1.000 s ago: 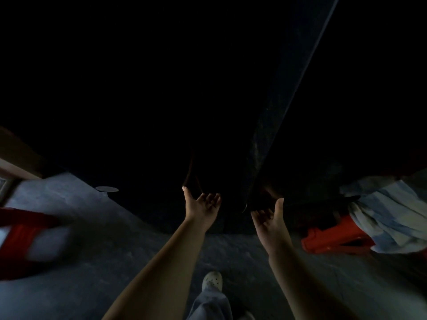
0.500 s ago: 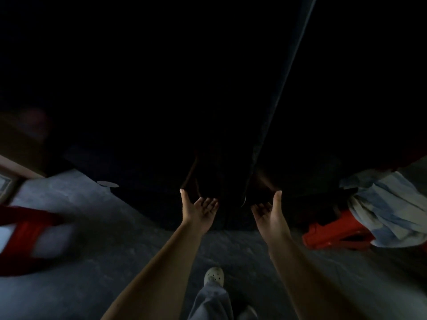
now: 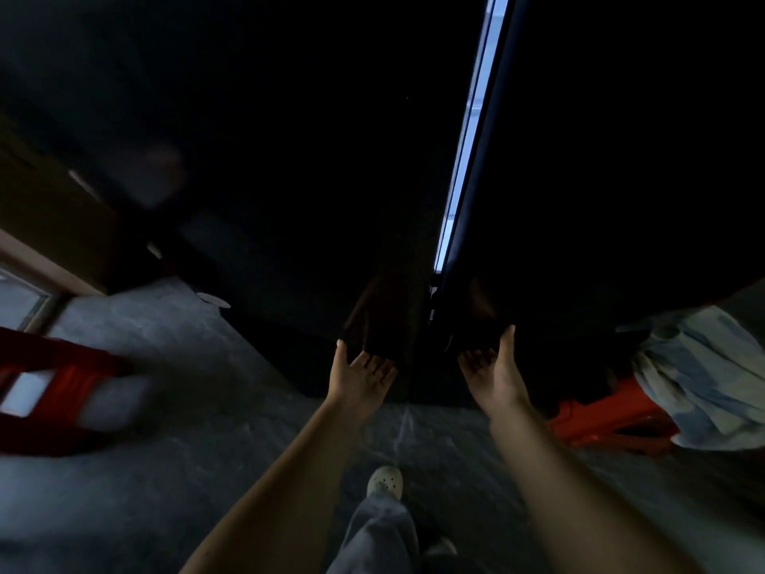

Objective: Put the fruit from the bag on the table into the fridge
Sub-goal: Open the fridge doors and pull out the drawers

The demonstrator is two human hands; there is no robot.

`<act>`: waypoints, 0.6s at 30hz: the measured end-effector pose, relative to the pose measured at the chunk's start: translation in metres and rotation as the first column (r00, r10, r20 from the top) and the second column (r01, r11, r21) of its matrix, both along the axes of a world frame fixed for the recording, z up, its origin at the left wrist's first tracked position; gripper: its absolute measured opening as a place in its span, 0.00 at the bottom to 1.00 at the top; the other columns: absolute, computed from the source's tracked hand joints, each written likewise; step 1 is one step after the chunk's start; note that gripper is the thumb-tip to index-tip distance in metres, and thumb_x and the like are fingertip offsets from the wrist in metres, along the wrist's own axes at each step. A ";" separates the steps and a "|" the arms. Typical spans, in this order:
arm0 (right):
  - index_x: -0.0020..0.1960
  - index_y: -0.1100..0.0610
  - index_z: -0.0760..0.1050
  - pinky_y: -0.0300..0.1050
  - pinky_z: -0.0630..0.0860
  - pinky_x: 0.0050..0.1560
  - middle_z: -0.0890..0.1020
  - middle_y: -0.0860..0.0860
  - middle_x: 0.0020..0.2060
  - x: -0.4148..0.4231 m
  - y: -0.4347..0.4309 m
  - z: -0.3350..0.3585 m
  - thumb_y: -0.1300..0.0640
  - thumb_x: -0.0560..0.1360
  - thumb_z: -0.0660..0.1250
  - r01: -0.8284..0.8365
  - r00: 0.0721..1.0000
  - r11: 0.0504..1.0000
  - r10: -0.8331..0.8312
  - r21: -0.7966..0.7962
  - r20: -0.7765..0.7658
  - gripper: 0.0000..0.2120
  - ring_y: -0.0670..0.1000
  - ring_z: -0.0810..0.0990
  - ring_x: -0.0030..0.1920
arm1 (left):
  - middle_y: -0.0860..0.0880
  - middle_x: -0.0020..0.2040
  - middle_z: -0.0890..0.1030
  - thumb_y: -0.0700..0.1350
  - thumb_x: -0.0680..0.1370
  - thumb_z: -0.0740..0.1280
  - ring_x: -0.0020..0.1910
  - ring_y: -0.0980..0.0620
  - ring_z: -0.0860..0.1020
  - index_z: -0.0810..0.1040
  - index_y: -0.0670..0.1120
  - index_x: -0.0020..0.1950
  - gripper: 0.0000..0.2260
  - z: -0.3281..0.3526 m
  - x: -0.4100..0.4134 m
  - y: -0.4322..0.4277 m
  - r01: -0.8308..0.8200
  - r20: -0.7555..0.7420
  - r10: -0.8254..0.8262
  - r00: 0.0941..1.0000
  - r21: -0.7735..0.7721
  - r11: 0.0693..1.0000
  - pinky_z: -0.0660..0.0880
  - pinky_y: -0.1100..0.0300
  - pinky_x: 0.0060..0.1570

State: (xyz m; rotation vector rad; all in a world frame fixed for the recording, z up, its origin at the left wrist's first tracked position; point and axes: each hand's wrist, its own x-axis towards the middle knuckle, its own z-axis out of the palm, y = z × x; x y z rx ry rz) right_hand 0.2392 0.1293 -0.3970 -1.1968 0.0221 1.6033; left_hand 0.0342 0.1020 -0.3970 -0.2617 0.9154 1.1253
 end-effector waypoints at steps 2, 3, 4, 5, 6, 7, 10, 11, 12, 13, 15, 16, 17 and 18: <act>0.63 0.59 0.72 0.47 0.72 0.61 0.79 0.56 0.56 0.003 -0.005 0.000 0.34 0.62 0.67 -0.005 1.000 1.000 0.005 -0.011 0.020 0.38 0.52 0.79 0.54 | 0.40 0.68 0.72 0.66 0.78 0.52 0.69 0.43 0.68 0.66 0.41 0.72 0.34 -0.001 -0.001 -0.006 0.014 -0.018 -0.014 1.000 0.003 1.000 0.60 0.50 0.71; 0.63 0.58 0.73 0.47 0.73 0.60 0.80 0.56 0.56 0.005 -0.009 0.000 0.34 0.61 0.68 -0.005 0.999 1.000 0.005 -0.015 0.032 0.38 0.53 0.80 0.55 | 0.40 0.68 0.72 0.66 0.77 0.53 0.69 0.43 0.68 0.67 0.41 0.72 0.34 0.000 -0.002 -0.011 0.018 -0.030 -0.018 0.999 0.005 1.000 0.60 0.50 0.70; 0.62 0.58 0.74 0.47 0.74 0.59 0.81 0.56 0.55 0.006 -0.014 0.001 0.34 0.61 0.69 -0.007 0.999 1.000 0.008 -0.014 0.040 0.37 0.53 0.80 0.54 | 0.40 0.67 0.73 0.67 0.77 0.53 0.68 0.43 0.68 0.68 0.41 0.71 0.34 0.000 -0.002 -0.016 0.021 -0.042 -0.020 0.999 0.008 1.000 0.61 0.50 0.70; 0.60 0.57 0.75 0.47 0.75 0.57 0.82 0.55 0.54 0.008 -0.018 0.000 0.34 0.60 0.70 -0.009 0.999 1.000 0.009 -0.013 0.050 0.37 0.53 0.81 0.54 | 0.40 0.66 0.73 0.67 0.77 0.54 0.67 0.43 0.69 0.68 0.41 0.70 0.34 0.000 -0.003 -0.021 0.021 -0.054 -0.020 0.998 0.013 1.000 0.62 0.50 0.69; 0.59 0.56 0.76 0.47 0.76 0.55 0.82 0.54 0.53 0.009 -0.023 0.001 0.33 0.59 0.71 -0.009 0.999 1.000 0.010 -0.016 0.051 0.37 0.52 0.81 0.53 | 0.40 0.65 0.74 0.67 0.76 0.55 0.66 0.44 0.70 0.68 0.41 0.70 0.34 -0.001 -0.004 -0.028 0.022 -0.063 -0.020 0.998 0.019 1.000 0.62 0.51 0.68; 0.59 0.55 0.76 0.47 0.76 0.55 0.82 0.54 0.52 0.010 -0.027 0.000 0.32 0.57 0.72 -0.005 0.998 1.000 0.007 -0.023 0.059 0.38 0.52 0.82 0.53 | 0.41 0.65 0.74 0.67 0.76 0.56 0.65 0.44 0.71 0.68 0.42 0.70 0.34 -0.002 -0.005 -0.034 0.024 -0.066 -0.022 0.998 0.022 0.999 0.63 0.51 0.67; 0.63 0.54 0.74 0.50 0.74 0.61 0.82 0.54 0.55 0.016 -0.041 0.000 0.33 0.62 0.69 -0.010 0.999 1.000 0.010 -0.004 0.042 0.37 0.53 0.80 0.56 | 0.41 0.63 0.77 0.66 0.76 0.57 0.62 0.44 0.74 0.70 0.43 0.70 0.33 -0.005 -0.012 -0.051 0.045 -0.091 -0.043 0.995 0.020 0.999 0.64 0.50 0.68; 0.64 0.54 0.74 0.51 0.73 0.62 0.81 0.54 0.56 0.018 -0.046 -0.002 0.32 0.63 0.68 -0.013 0.999 1.000 0.013 0.003 0.044 0.37 0.54 0.80 0.57 | 0.42 0.63 0.77 0.65 0.76 0.57 0.61 0.44 0.75 0.70 0.44 0.70 0.32 -0.004 -0.014 -0.055 0.048 -0.098 -0.046 0.994 0.020 0.999 0.64 0.50 0.68; 0.65 0.54 0.74 0.51 0.74 0.62 0.81 0.54 0.56 0.021 -0.052 -0.002 0.31 0.62 0.68 -0.016 0.999 1.000 0.016 0.005 0.048 0.38 0.54 0.80 0.57 | 0.42 0.63 0.77 0.64 0.77 0.57 0.60 0.44 0.75 0.71 0.44 0.69 0.31 -0.003 -0.015 -0.060 0.043 -0.104 -0.041 0.994 0.019 0.999 0.65 0.50 0.68; 0.64 0.53 0.74 0.51 0.74 0.61 0.81 0.54 0.57 0.024 -0.059 -0.004 0.30 0.60 0.69 -0.019 0.998 1.000 0.019 -0.003 0.061 0.40 0.54 0.80 0.57 | 0.42 0.63 0.77 0.63 0.77 0.58 0.61 0.44 0.75 0.71 0.44 0.69 0.29 -0.001 -0.016 -0.064 0.033 -0.110 -0.030 0.993 0.018 0.999 0.65 0.50 0.67; 0.64 0.54 0.74 0.51 0.75 0.59 0.81 0.55 0.57 0.032 -0.070 -0.006 0.29 0.56 0.72 -0.026 0.998 1.000 0.026 -0.006 0.054 0.44 0.54 0.80 0.57 | 0.42 0.65 0.75 0.62 0.77 0.59 0.63 0.44 0.73 0.71 0.44 0.69 0.28 0.002 -0.018 -0.070 0.019 -0.121 -0.017 0.993 0.017 1.000 0.65 0.51 0.68; 0.64 0.55 0.74 0.51 0.75 0.59 0.81 0.55 0.57 0.035 -0.075 -0.006 0.29 0.55 0.73 -0.031 0.998 0.999 0.032 -0.003 0.048 0.45 0.55 0.81 0.56 | 0.43 0.67 0.74 0.62 0.77 0.59 0.65 0.45 0.72 0.71 0.44 0.69 0.28 0.003 -0.018 -0.073 0.016 -0.121 -0.014 0.992 0.019 1.000 0.65 0.52 0.68; 0.64 0.55 0.74 0.51 0.75 0.58 0.81 0.55 0.56 0.038 -0.079 -0.005 0.29 0.52 0.75 -0.033 0.998 0.999 0.033 -0.004 0.049 0.47 0.54 0.82 0.54 | 0.43 0.67 0.74 0.62 0.78 0.58 0.66 0.45 0.72 0.71 0.44 0.70 0.28 0.006 -0.017 -0.076 0.010 -0.122 -0.008 0.992 0.019 1.000 0.65 0.52 0.67; 0.63 0.56 0.74 0.50 0.76 0.56 0.82 0.55 0.55 0.040 -0.081 -0.004 0.30 0.51 0.75 -0.032 0.999 0.999 0.031 0.002 0.039 0.48 0.54 0.83 0.53 | 0.43 0.67 0.74 0.62 0.78 0.57 0.66 0.45 0.71 0.71 0.44 0.70 0.28 0.007 -0.016 -0.078 0.000 -0.124 0.002 0.992 0.019 1.000 0.65 0.53 0.66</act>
